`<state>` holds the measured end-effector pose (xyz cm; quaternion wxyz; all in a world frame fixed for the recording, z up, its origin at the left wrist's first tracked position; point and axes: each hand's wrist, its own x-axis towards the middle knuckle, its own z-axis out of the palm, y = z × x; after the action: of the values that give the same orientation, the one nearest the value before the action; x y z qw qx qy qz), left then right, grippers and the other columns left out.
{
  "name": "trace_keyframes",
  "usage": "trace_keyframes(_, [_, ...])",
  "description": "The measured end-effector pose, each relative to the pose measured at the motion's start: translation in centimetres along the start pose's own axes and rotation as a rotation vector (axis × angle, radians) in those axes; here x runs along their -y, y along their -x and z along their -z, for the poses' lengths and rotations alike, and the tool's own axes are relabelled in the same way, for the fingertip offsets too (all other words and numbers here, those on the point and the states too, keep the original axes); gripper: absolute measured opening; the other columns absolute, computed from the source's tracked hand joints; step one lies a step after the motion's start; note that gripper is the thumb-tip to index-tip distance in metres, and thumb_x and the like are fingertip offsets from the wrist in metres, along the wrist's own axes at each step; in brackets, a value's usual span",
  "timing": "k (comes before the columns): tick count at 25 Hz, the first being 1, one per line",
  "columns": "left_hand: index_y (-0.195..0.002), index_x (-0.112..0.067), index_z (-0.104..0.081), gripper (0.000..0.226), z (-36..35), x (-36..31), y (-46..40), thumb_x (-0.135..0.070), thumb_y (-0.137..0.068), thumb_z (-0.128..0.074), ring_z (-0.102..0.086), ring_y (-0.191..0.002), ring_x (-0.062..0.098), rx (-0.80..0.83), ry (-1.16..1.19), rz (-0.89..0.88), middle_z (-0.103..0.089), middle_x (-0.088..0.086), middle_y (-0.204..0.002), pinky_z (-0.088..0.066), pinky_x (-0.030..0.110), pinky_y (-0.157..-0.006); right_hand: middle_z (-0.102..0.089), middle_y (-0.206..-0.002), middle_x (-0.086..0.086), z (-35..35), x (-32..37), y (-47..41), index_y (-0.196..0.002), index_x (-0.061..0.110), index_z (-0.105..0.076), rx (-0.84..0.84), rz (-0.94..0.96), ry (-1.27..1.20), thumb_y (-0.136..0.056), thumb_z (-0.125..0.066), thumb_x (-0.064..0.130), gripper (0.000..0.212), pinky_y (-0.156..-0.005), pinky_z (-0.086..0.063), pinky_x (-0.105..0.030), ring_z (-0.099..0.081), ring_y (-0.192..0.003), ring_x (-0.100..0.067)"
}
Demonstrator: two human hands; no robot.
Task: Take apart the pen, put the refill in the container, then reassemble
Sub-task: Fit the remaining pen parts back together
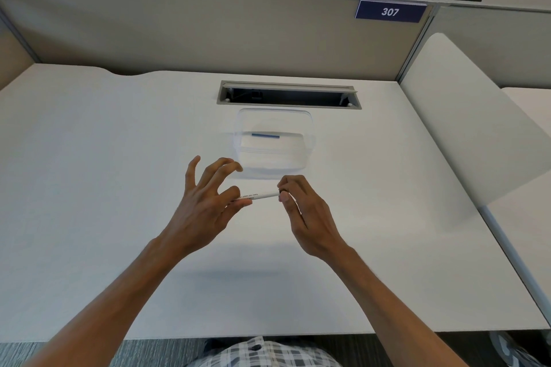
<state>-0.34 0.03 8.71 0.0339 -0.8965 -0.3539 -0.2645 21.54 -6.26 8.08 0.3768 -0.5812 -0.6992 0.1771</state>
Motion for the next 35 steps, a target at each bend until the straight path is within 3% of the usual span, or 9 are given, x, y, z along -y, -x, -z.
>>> trace_keyframes(7, [-0.078,-0.014,-0.062,0.041,-0.1,0.2,0.2,-0.043,-0.099,-0.042,-0.045,-0.132,0.028,0.043,0.104,0.023,-0.052,0.009,-0.134,-0.021,0.058,-0.114,-0.053,-0.107,0.008,0.4,0.4,-0.4,-0.094,0.014,-0.052,0.037,0.032,-0.013,-0.103,-0.037,0.021,0.019,-0.069,-0.040,-0.029,-0.047,-0.086,-0.010])
trace_keyframes(11, [-0.076,-0.014,-0.065,0.038,-0.4,0.2,0.4,-0.041,-0.097,-0.048,-0.044,-0.130,0.030,0.003,0.092,0.035,-0.051,0.010,-0.138,-0.021,0.059,-0.113,-0.050,-0.117,0.008,0.3,0.6,-0.6,-0.078,0.032,-0.047,0.098,-0.093,-0.254,-0.101,-0.042,0.019,0.027,-0.073,-0.035,-0.021,-0.049,-0.088,-0.008])
trace_keyframes(14, [-0.074,-0.013,-0.065,0.039,-0.5,0.2,0.5,-0.041,-0.097,-0.049,-0.045,-0.129,0.030,-0.015,0.041,-0.002,-0.053,0.012,-0.136,-0.023,0.061,-0.112,-0.048,-0.122,0.005,0.6,0.7,-0.6,-0.072,0.030,-0.047,0.147,-0.147,-0.340,-0.099,-0.043,0.019,0.030,-0.081,-0.035,-0.015,-0.049,-0.105,-0.008])
trace_keyframes(17, [-0.073,-0.011,-0.064,0.039,-0.3,0.3,0.3,-0.039,-0.097,-0.052,-0.048,-0.126,0.030,-0.060,-0.038,-0.058,-0.057,0.013,-0.132,-0.024,0.062,-0.110,-0.047,-0.121,0.006,0.7,1.0,-1.0,-0.070,0.025,-0.051,0.177,-0.207,-0.424,-0.096,-0.044,0.022,0.027,-0.082,-0.035,-0.015,-0.048,-0.103,-0.005])
trace_keyframes(22, [-0.074,-0.011,-0.062,0.035,0.2,0.4,0.0,-0.037,-0.096,-0.054,-0.049,-0.123,0.032,-0.101,-0.128,-0.108,-0.059,0.015,-0.129,-0.024,0.064,-0.110,-0.053,-0.098,0.008,0.5,1.2,-1.8,-0.096,0.006,-0.057,0.159,-0.353,-0.575,-0.095,-0.048,0.014,0.012,-0.081,-0.038,-0.028,-0.049,-0.083,-0.013])
trace_keyframes(25, [-0.075,-0.011,-0.062,0.034,0.4,0.3,0.0,-0.037,-0.096,-0.054,-0.049,-0.124,0.032,-0.095,-0.152,-0.118,-0.058,0.016,-0.128,-0.024,0.064,-0.110,-0.052,-0.084,0.006,0.6,1.3,-2.0,-0.105,-0.008,-0.054,0.194,-0.418,-0.585,-0.100,-0.043,0.001,0.015,-0.076,-0.038,-0.016,-0.049,-0.071,-0.002])
trace_keyframes(30, [-0.075,-0.013,-0.063,0.041,0.2,0.5,0.6,-0.041,-0.099,-0.045,-0.048,-0.126,0.030,-0.004,-0.041,-0.026,-0.056,0.012,-0.130,-0.023,0.061,-0.112,-0.054,-0.087,0.007,0.9,1.6,-1.3,-0.080,0.015,-0.056,0.216,-0.277,-0.195,-0.103,-0.040,0.031,0.032,-0.066,-0.036,-0.027,-0.044,-0.070,-0.011])
trace_keyframes(32, [-0.076,-0.014,-0.062,0.039,0.3,0.4,0.7,-0.040,-0.099,-0.045,-0.048,-0.126,0.028,-0.003,0.061,0.031,-0.055,0.009,-0.130,-0.022,0.058,-0.112,-0.056,-0.088,0.008,0.9,1.3,-1.1,-0.083,0.020,-0.058,0.116,-0.130,0.067,-0.101,-0.033,0.045,0.039,-0.066,-0.037,-0.029,-0.043,-0.070,-0.011])
trace_keyframes(35, [-0.074,-0.016,-0.061,0.037,0.3,0.2,0.7,-0.039,-0.098,-0.046,-0.047,-0.126,0.024,-0.006,0.157,0.070,-0.053,0.006,-0.130,-0.022,0.055,-0.113,-0.055,-0.085,0.006,0.8,1.4,-1.2,-0.089,0.016,-0.057,0.049,0.014,0.118,-0.101,-0.028,0.043,0.042,-0.065,-0.040,-0.032,-0.040,-0.069,-0.012])
